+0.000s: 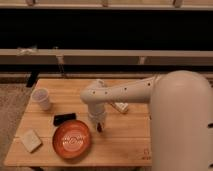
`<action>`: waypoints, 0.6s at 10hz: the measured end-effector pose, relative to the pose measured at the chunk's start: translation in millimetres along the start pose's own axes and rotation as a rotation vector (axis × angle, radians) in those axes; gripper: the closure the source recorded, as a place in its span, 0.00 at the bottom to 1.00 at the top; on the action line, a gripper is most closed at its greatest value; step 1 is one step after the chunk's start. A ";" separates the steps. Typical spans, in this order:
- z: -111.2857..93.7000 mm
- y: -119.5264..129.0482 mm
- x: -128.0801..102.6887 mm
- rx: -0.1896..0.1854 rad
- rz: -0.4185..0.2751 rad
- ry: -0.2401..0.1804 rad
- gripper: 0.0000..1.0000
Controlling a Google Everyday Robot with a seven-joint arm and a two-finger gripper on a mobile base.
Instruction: Drag the pepper across the table
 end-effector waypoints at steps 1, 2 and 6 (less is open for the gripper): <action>0.0 1.0 -6.7 0.000 0.008 -0.008 1.00; 1.2 4.6 -15.8 -0.002 0.023 -0.022 0.98; 3.8 14.6 -35.1 0.003 0.059 -0.042 0.59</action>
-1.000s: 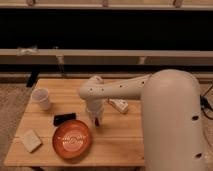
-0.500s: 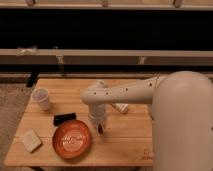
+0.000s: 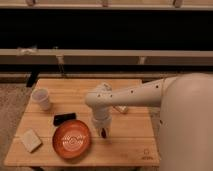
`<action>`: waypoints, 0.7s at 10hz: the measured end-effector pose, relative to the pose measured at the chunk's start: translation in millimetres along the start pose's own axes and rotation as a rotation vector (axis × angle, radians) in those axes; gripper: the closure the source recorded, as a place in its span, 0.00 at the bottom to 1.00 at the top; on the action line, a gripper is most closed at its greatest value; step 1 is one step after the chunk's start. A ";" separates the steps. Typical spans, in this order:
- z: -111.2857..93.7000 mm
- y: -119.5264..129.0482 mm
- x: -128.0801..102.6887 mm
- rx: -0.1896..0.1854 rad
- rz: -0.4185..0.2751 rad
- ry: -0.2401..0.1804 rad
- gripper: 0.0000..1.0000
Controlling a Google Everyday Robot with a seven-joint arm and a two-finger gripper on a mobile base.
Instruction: Drag the pepper across the table
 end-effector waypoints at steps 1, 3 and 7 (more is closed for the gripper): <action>0.9 2.8 -4.1 0.001 0.005 -0.002 0.51; 1.1 14.0 -18.5 -0.003 0.030 -0.012 0.28; -3.7 20.6 -31.1 -0.022 0.049 -0.028 0.20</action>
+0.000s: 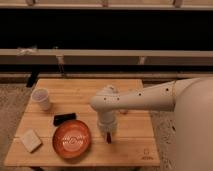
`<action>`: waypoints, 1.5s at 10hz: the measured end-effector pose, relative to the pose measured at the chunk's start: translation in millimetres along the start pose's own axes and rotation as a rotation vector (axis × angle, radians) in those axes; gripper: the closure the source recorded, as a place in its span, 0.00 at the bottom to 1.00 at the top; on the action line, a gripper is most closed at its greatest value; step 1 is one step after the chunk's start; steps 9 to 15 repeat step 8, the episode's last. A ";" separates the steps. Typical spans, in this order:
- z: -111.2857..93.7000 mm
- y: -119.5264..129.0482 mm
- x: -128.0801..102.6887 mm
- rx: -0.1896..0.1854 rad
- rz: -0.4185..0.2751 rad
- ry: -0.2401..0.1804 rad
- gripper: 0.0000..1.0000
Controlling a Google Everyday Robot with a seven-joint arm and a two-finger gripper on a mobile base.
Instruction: Drag the pepper across the table
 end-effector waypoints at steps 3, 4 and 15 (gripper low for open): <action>-4.9 0.6 -1.0 -0.014 -0.002 -0.005 0.20; -7.1 0.6 0.0 -0.018 -0.004 -0.002 0.20; -11.0 1.2 2.9 -0.019 -0.014 0.011 0.20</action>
